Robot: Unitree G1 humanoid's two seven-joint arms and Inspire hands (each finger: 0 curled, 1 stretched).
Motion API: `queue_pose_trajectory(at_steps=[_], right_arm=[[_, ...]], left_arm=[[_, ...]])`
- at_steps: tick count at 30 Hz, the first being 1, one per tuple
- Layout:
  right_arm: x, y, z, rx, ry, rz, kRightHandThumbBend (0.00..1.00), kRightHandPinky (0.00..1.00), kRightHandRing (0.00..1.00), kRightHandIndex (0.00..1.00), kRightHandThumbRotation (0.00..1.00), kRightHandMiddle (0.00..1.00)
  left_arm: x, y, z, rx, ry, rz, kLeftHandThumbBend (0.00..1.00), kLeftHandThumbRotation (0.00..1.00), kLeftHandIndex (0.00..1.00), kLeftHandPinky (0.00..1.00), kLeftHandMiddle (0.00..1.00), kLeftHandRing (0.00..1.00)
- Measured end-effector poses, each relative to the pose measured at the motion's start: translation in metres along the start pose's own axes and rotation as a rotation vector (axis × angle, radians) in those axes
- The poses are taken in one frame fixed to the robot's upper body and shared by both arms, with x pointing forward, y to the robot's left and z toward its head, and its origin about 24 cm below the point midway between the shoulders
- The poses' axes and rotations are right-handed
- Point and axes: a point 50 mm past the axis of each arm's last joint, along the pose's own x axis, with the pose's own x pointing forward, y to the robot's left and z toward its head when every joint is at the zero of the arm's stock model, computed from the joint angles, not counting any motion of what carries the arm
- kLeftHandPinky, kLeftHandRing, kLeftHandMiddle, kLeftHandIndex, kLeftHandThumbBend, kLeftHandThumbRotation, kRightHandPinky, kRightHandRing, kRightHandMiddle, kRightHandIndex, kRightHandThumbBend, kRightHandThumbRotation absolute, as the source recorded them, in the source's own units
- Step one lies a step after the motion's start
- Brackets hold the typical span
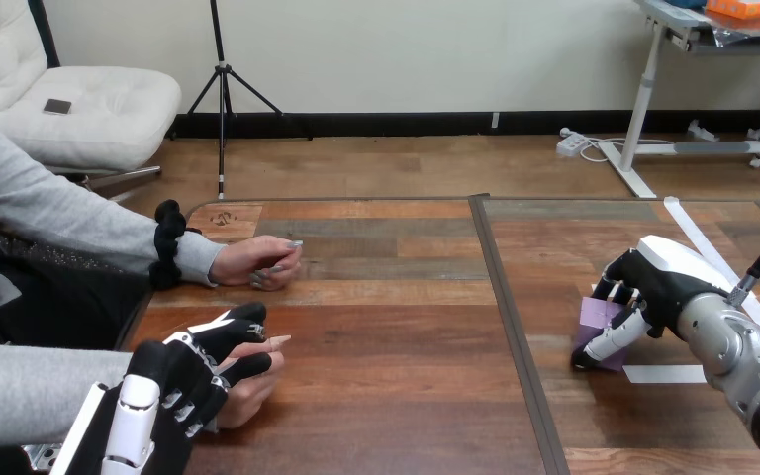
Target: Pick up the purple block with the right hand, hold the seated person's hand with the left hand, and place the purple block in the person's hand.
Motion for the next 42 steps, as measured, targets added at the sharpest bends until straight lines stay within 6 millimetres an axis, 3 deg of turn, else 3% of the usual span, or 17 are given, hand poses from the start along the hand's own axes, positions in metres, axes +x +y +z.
queue_pose_trajectory(at_steps=[4,12,16,21,24,25,31,42], right_arm=[[0.0,-0.002,0.001,-0.003,-0.025,-0.006,0.86,0.36,0.42,0.46,0.0,0.47],[-0.002,-0.007,0.003,-0.005,-0.076,-0.024,0.85,0.36,0.42,0.46,0.0,0.46],[-0.002,-0.011,0.004,-0.004,-0.097,-0.036,0.84,0.36,0.42,0.47,0.0,0.46],[-0.002,-0.013,0.005,0.002,-0.109,-0.045,0.83,0.36,0.42,0.47,0.0,0.46],[-0.003,-0.014,0.005,0.012,-0.112,-0.049,0.84,0.35,0.41,0.47,0.0,0.46],[-0.003,-0.014,0.005,0.016,-0.114,-0.05,0.84,0.35,0.41,0.46,0.0,0.45],[-0.003,-0.015,0.007,0.034,-0.129,-0.055,0.84,0.35,0.41,0.46,0.0,0.46],[-0.004,-0.017,0.005,0.035,-0.14,-0.059,0.85,0.36,0.41,0.45,0.0,0.45]], left_arm=[[0.0,0.0,0.001,0.014,0.0,0.002,0.46,0.95,0.63,0.75,0.8,0.84],[0.0,0.001,0.004,0.13,-0.013,0.023,0.48,0.67,0.6,0.57,0.69,0.7],[0.001,0.003,0.008,0.182,-0.039,0.031,0.55,0.59,0.61,0.53,0.68,0.68],[0.005,0.006,0.015,0.275,-0.079,0.033,0.61,0.59,0.63,0.51,0.67,0.67],[0.007,0.009,0.019,0.345,-0.106,0.026,0.71,0.62,0.65,0.51,0.68,0.66],[0.008,0.01,0.02,0.37,-0.113,0.021,0.78,0.63,0.67,0.51,0.7,0.67],[0.013,0.018,0.029,0.445,-0.13,-0.006,0.92,0.61,0.7,0.53,0.73,0.69],[0.016,0.029,0.048,0.555,-0.082,-0.031,1.0,0.52,0.76,0.62,0.8,0.78]])
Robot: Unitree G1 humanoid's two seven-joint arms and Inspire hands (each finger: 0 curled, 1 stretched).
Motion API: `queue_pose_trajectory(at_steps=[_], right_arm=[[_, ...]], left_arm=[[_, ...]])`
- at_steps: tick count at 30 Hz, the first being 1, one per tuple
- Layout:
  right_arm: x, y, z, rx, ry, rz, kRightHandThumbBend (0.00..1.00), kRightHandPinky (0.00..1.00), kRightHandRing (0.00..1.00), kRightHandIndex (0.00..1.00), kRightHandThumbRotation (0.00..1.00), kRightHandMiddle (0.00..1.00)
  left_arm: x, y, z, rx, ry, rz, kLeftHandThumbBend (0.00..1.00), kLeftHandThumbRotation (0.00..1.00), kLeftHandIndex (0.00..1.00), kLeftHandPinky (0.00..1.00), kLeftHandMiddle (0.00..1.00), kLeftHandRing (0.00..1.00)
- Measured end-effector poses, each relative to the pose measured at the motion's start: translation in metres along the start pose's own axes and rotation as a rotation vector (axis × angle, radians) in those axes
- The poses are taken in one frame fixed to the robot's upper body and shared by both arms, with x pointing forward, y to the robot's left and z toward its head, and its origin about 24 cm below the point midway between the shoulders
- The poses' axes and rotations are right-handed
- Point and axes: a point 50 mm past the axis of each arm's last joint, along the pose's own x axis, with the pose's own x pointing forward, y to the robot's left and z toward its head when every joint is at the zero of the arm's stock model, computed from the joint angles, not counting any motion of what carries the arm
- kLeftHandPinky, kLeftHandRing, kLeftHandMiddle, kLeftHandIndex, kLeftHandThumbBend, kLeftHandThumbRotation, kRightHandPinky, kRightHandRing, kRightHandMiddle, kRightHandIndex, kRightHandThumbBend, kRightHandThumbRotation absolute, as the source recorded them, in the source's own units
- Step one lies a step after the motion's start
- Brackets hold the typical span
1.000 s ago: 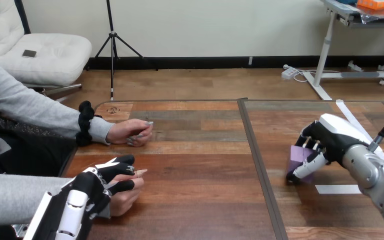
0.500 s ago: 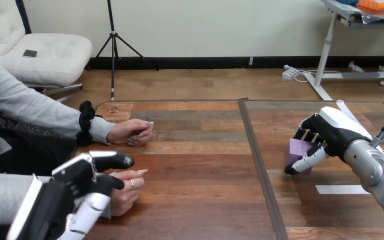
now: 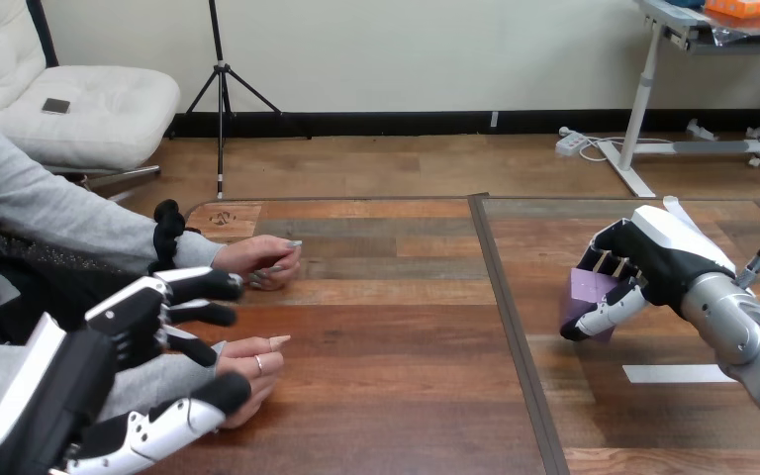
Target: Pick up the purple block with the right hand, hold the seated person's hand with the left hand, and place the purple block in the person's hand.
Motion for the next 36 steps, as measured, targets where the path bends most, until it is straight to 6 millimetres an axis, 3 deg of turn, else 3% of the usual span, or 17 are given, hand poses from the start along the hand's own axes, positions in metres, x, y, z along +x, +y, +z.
queue_pose_trajectory(at_steps=[16,36], right_arm=[[-0.002,-0.002,-0.004,0.005,0.009,-0.008,0.86,0.35,0.4,0.45,0.0,0.45],[-0.002,-0.004,-0.005,0.028,0.019,-0.02,0.86,0.36,0.41,0.45,0.0,0.45]], left_arm=[[0.01,0.021,0.009,0.173,0.055,-0.027,1.0,0.47,0.78,0.62,0.82,0.79],[0.028,0.025,0.009,0.497,0.105,-0.055,1.0,0.44,0.74,0.53,0.77,0.71]])
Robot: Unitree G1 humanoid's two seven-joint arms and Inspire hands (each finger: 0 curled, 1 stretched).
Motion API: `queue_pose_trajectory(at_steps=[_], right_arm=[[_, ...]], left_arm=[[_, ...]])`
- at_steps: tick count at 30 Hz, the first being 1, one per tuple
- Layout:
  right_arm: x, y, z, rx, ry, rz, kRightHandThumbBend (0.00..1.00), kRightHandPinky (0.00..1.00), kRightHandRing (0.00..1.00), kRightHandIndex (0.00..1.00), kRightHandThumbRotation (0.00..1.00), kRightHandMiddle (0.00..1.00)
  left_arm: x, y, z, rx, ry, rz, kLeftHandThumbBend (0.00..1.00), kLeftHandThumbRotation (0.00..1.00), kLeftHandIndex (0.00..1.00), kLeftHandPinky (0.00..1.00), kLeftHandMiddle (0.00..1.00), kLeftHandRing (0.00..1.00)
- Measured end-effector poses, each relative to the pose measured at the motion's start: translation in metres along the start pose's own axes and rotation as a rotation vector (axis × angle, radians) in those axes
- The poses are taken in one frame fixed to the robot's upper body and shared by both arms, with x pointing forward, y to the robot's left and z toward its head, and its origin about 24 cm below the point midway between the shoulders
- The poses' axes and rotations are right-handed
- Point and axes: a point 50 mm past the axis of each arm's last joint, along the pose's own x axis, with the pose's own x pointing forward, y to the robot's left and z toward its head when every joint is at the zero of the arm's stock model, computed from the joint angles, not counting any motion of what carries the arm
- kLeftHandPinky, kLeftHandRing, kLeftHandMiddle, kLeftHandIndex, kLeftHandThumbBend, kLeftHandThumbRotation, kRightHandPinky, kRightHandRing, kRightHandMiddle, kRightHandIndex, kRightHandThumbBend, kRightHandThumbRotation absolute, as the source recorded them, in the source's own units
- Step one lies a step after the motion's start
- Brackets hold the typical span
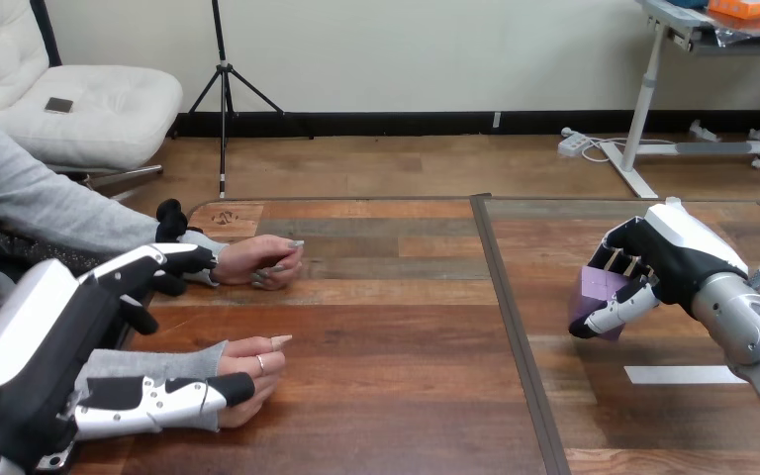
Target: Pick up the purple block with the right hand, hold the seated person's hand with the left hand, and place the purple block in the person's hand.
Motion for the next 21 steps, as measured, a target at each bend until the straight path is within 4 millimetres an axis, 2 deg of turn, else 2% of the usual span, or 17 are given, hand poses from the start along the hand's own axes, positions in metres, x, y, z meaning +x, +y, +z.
queue_pose_trajectory(at_steps=[9,21], right_arm=[[0.0,-0.001,0.0,0.005,-0.001,-0.009,0.87,0.34,0.39,0.44,0.0,0.44],[0.0,-0.001,0.0,0.005,-0.002,-0.014,0.85,0.33,0.39,0.45,0.0,0.44]], left_arm=[[0.008,0.003,-0.001,0.07,-0.021,0.011,1.0,0.43,0.75,0.53,0.77,0.72],[0.016,0.005,-0.007,0.178,-0.024,-0.037,1.0,0.44,0.76,0.6,0.78,0.75]])
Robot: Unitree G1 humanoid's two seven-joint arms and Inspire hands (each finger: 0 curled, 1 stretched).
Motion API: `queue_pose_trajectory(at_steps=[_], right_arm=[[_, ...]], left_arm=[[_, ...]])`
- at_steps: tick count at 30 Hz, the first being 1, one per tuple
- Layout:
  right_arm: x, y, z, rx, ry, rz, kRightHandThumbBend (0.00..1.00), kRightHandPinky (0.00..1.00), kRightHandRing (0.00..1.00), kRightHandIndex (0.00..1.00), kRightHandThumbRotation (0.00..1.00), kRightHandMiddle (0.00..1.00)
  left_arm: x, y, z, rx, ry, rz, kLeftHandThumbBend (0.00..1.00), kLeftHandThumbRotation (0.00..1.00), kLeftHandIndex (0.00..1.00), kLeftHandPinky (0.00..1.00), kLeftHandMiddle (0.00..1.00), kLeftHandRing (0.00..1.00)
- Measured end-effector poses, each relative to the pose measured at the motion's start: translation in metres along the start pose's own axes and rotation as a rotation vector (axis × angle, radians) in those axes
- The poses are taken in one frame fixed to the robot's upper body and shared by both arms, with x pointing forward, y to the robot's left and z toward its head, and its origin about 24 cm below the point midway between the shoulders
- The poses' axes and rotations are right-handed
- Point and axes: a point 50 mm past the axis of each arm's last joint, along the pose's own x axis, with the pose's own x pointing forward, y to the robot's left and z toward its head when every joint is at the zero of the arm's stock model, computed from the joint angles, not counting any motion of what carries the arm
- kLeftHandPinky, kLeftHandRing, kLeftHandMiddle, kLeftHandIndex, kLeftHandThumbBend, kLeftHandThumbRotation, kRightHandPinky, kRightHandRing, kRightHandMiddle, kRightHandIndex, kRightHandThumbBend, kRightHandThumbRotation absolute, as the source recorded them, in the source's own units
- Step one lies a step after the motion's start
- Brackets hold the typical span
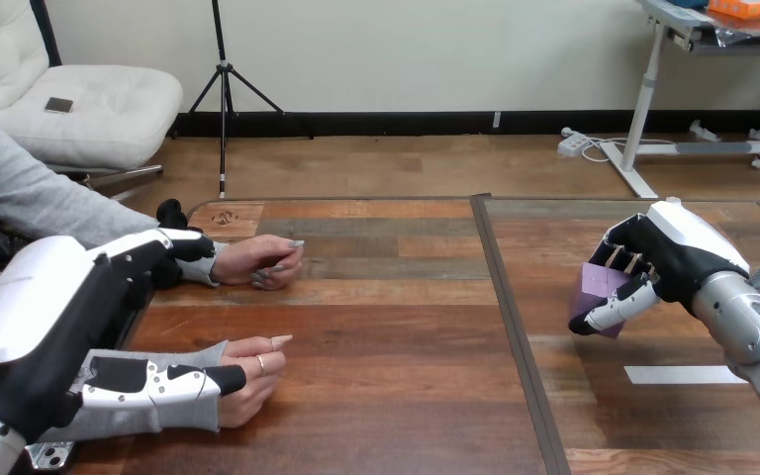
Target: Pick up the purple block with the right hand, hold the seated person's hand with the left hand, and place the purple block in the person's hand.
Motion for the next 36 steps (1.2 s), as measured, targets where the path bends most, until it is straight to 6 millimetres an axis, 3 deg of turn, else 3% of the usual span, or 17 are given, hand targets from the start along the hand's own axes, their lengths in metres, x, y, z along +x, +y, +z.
queue_pose_trajectory(at_steps=[10,18,36], right_arm=[[0.0,0.0,0.0,0.002,0.0,-0.001,0.85,0.35,0.4,0.44,0.0,0.44],[0.0,0.0,0.0,0.003,0.001,-0.001,0.86,0.34,0.39,0.44,0.0,0.44],[0.0,0.0,0.0,0.005,0.005,-0.002,0.86,0.32,0.37,0.45,0.0,0.43]], left_arm=[[0.006,-0.009,-0.002,0.119,0.008,-0.09,1.0,0.49,0.78,0.65,0.81,0.78],[0.008,-0.017,-0.003,0.138,0.025,-0.132,1.0,0.46,0.81,0.73,0.85,0.82],[0.009,-0.026,-0.011,0.165,0.061,-0.194,1.0,0.46,0.82,0.76,0.85,0.83]])
